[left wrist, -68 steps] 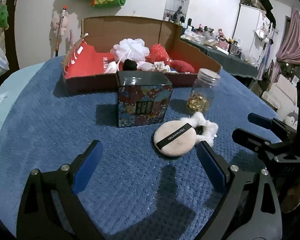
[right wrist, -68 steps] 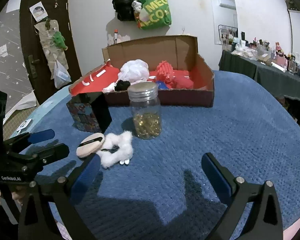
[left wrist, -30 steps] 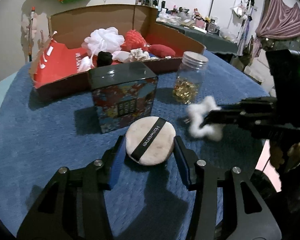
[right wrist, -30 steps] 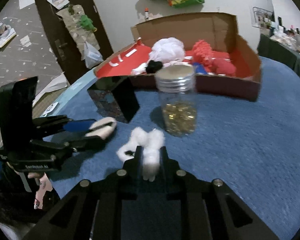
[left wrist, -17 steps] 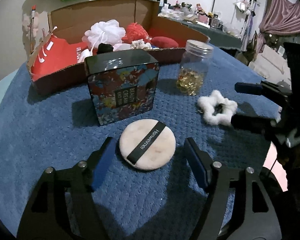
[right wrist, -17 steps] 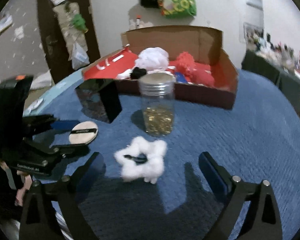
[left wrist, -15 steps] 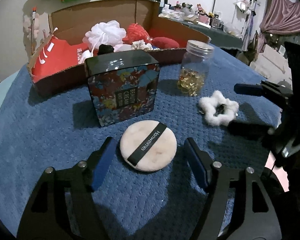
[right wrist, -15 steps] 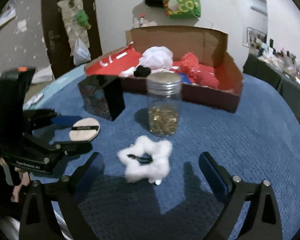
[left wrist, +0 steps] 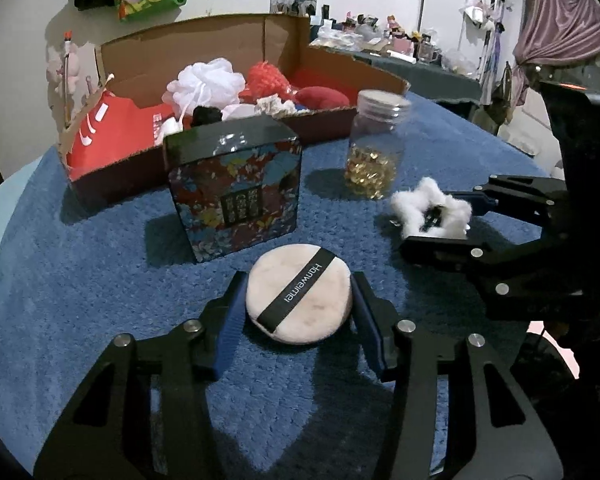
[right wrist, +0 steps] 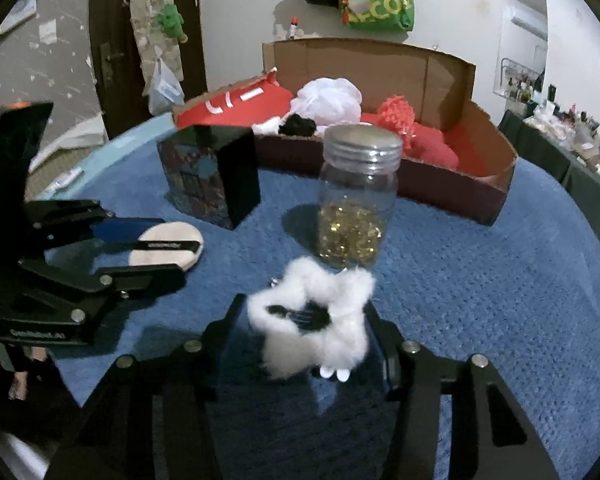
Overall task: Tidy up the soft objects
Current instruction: 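Grasp the beige powder puff with the left tool while the right tool grasps the white scrunchie, then carry the powder puff and scrunchie together over the red-lined box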
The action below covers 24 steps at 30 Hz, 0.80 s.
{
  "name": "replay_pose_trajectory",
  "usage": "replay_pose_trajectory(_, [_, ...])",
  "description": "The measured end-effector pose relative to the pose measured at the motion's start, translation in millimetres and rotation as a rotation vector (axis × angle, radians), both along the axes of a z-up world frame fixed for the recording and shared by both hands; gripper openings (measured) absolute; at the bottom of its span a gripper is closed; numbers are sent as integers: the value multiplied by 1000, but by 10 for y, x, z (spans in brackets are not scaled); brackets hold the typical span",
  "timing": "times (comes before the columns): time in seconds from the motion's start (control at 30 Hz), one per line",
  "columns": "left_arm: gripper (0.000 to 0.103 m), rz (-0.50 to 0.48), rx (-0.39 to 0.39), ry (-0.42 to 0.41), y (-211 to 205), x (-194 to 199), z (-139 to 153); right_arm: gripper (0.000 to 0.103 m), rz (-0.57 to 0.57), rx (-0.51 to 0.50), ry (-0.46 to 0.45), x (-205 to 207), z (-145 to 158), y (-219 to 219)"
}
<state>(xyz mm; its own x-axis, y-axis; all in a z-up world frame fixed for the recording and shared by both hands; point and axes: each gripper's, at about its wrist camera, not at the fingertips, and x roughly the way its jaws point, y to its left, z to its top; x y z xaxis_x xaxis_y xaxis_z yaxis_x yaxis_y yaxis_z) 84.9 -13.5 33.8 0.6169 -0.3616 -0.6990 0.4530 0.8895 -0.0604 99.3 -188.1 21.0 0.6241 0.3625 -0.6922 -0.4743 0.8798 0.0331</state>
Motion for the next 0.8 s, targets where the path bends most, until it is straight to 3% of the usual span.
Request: replay_pose_trajectory(0.8, [48, 35, 11, -11, 234, 3, 132, 55, -68, -23, 9, 46, 59, -213])
